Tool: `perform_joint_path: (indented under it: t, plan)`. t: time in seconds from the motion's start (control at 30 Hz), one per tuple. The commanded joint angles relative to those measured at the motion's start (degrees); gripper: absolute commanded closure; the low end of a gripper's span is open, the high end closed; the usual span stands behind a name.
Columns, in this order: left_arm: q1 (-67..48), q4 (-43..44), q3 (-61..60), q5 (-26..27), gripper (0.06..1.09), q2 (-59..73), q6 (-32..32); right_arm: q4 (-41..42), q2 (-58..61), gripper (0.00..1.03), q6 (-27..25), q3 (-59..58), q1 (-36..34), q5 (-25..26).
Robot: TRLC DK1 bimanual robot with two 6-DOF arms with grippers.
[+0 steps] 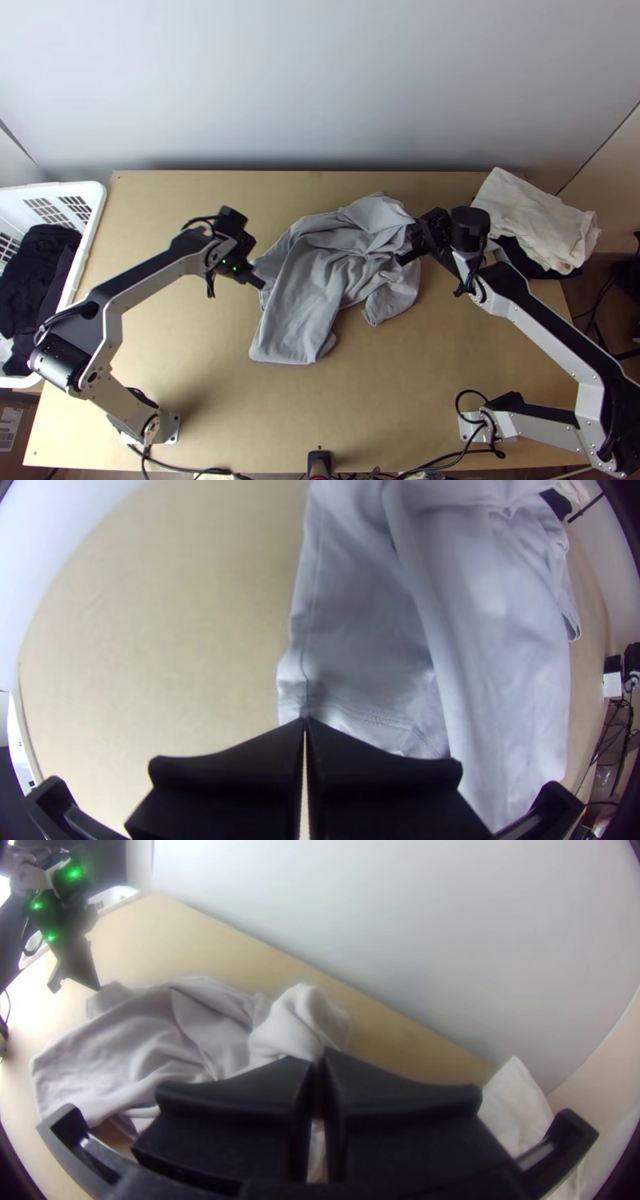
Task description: Fold the t-shirt
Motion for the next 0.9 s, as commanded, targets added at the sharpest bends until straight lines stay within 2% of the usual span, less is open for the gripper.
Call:
perform_joint_path:
  t: [0.0,0.27,0.53,0.87]
  plan:
    - [3.49,0.69,4.0,-0.05,1.05,-1.18,1.2,-0.2,0.02,1.0,-0.17,0.74,0.06,0.04]
    - [12.81,2.45,13.32,-0.93,1.05,0.49,0.58,-0.99,0.02,1.0,-0.52,2.33,0.85,0.04]
    - [19.4,9.31,23.07,-3.57,1.05,4.27,-0.65,-2.04,1.08,1.0,-0.96,4.0,1.56,0.04]
    - [24.41,12.74,38.36,-6.38,1.05,17.54,-2.05,-2.39,3.8,1.0,-4.57,5.58,3.23,0.04]
